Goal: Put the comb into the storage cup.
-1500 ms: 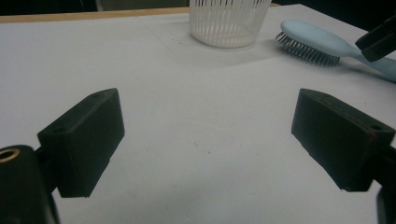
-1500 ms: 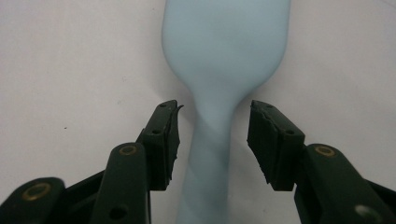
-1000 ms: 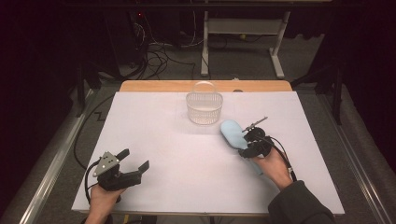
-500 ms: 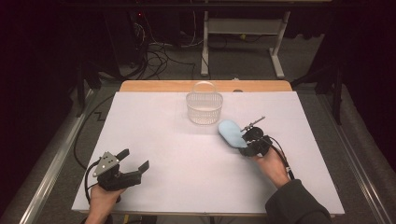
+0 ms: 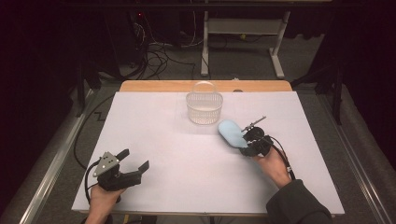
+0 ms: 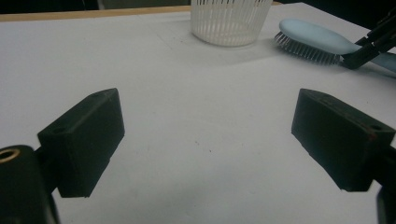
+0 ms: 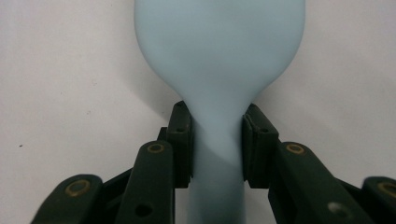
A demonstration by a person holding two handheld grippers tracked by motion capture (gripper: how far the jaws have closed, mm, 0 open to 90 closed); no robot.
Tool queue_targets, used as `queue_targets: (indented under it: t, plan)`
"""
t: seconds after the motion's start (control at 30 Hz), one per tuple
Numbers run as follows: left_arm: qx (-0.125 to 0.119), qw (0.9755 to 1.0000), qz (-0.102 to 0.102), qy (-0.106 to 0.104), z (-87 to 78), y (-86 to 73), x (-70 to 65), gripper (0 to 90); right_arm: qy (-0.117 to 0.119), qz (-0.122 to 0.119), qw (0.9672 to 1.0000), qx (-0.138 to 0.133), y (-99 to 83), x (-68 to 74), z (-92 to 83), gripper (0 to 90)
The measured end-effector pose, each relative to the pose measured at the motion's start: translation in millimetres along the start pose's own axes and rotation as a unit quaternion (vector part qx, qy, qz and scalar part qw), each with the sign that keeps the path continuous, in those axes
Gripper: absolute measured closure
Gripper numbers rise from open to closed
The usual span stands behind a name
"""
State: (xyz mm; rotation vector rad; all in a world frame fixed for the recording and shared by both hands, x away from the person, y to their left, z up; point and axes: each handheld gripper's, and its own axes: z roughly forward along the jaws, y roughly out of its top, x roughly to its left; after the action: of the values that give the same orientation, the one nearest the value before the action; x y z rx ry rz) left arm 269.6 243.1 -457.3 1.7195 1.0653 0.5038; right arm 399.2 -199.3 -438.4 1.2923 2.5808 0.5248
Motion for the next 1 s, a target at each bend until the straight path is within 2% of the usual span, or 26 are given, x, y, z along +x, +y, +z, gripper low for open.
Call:
queue_targets:
  t: [0.1,0.3,1.0]
  plan:
    - [0.001,1.0,0.0,0.0,0.3,-0.1,-0.2,8.7,-0.007,0.003,0.9999,-0.01,-1.6,-1.2,-2.6,69.7]
    - [0.002,1.0,0.001,0.001,0.4,-0.1,-0.4,8.7,-0.004,0.0,0.9998,-0.017,-4.9,-3.2,-8.9,69.7]
    - [0.001,1.0,0.005,-0.003,-0.6,1.5,-4.6,8.7,0.019,-0.003,0.9978,-0.063,-27.4,3.0,-35.8,69.6]
